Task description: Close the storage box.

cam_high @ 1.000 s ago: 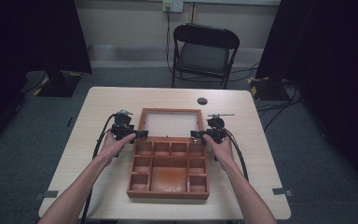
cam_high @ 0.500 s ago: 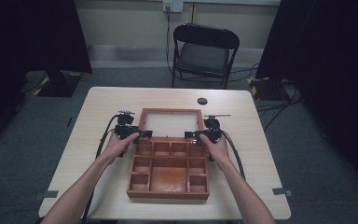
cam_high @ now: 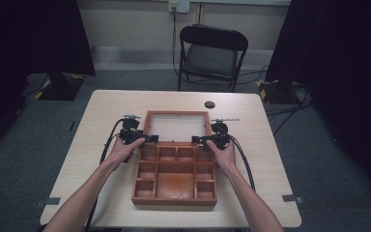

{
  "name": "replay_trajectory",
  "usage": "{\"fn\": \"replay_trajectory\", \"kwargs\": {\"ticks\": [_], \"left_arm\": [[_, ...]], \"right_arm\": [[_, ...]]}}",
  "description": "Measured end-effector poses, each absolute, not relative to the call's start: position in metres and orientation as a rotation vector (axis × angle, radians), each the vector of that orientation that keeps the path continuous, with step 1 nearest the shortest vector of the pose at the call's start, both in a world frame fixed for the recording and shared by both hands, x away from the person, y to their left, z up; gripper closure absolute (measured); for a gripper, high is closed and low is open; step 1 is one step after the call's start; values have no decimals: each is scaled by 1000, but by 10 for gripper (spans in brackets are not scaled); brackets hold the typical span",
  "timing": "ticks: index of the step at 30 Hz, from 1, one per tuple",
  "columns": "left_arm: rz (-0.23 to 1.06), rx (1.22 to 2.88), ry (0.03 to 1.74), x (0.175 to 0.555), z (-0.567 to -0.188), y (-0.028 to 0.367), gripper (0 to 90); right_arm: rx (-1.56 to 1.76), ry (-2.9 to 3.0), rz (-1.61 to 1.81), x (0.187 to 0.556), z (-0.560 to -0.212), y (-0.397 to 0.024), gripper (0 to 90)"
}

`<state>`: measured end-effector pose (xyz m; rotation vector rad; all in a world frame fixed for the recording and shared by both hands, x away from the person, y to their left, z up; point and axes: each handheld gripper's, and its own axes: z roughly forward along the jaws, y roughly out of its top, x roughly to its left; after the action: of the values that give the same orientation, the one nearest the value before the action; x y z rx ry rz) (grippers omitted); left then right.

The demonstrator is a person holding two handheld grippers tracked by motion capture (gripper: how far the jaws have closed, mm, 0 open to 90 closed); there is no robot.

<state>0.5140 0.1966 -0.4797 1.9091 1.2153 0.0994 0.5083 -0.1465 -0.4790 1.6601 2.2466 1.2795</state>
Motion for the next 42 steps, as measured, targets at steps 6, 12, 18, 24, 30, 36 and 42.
{"fn": "replay_trajectory", "kwargs": {"ticks": [6, 12, 18, 24, 30, 36, 42], "left_arm": [[103, 1899, 1215, 514, -479, 197, 107], [86, 1893, 1212, 513, -478, 192, 120], [109, 1907, 1196, 512, -473, 191, 145], [135, 1927, 1178, 511, -469, 191, 160], [154, 1900, 1175, 510, -464, 196, 270], [168, 1875, 1158, 508, -458, 199, 288], [145, 1840, 1140, 508, -454, 204, 336]], "right_arm": [[1615, 2223, 1266, 506, -476, -145, 110], [1584, 2219, 1253, 504, -473, -144, 114], [1553, 2216, 1254, 504, -469, -147, 176], [1555, 2191, 1254, 502, -464, -148, 219], [1548, 2178, 1268, 500, -460, -151, 258], [1553, 2167, 1325, 499, -453, -154, 259], [1547, 2151, 1356, 496, -448, -156, 281]]}}
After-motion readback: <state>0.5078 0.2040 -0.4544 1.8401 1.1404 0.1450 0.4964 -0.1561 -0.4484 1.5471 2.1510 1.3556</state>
